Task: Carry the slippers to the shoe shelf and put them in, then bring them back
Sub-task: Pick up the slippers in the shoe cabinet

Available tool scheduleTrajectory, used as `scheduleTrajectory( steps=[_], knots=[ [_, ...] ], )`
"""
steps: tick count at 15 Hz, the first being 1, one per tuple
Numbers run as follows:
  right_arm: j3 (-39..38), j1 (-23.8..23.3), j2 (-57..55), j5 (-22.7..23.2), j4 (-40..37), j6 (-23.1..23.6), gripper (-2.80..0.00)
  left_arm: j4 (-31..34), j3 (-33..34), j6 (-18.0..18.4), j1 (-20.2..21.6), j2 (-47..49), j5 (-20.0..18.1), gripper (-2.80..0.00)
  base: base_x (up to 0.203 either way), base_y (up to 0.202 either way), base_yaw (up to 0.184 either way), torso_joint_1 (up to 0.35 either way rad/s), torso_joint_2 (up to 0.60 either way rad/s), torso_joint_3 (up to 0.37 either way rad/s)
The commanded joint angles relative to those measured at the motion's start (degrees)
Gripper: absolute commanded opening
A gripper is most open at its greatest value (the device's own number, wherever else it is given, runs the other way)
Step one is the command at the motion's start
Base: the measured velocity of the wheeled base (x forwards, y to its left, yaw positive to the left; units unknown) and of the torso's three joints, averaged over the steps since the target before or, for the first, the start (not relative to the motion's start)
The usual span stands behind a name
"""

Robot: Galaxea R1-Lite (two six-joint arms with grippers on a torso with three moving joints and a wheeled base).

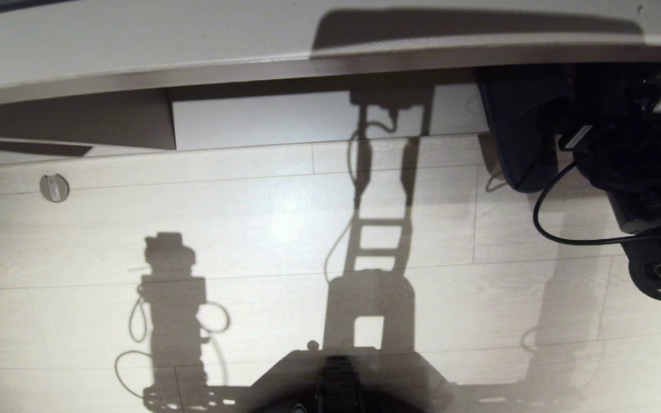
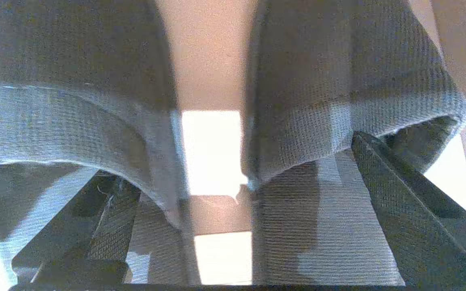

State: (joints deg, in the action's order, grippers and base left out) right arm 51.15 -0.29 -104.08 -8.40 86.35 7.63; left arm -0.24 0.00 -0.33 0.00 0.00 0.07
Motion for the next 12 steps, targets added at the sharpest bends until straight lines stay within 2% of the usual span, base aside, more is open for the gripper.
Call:
scheduleTrajectory(
  steps=[1, 8, 12],
  knots=[
    [0.18, -0.23, -0.60, -0.03, 0.48, 0.10, 0.00, -0.02, 0.00, -0.02, 0.00, 0.00, 0.01, -2.80, 0.000, 0.000, 0.000, 0.000, 0.00, 0.000],
    [-1.54, -0.34, 2.69, -1.50, 0.57, 0.97, 0.00, -0.02, 0.00, -0.02, 0.00, 0.00, 0.01, -2.80, 0.000, 0.000, 0.000, 0.000, 0.00, 0.000],
    [-5.56, -1.63, 2.74, -1.89, 0.53, 0.56, 0.00, -0.02, 0.00, -0.02, 0.00, 0.00, 0.01, -2.80, 0.000, 0.000, 0.000, 0.000, 0.00, 0.000]
  ],
)
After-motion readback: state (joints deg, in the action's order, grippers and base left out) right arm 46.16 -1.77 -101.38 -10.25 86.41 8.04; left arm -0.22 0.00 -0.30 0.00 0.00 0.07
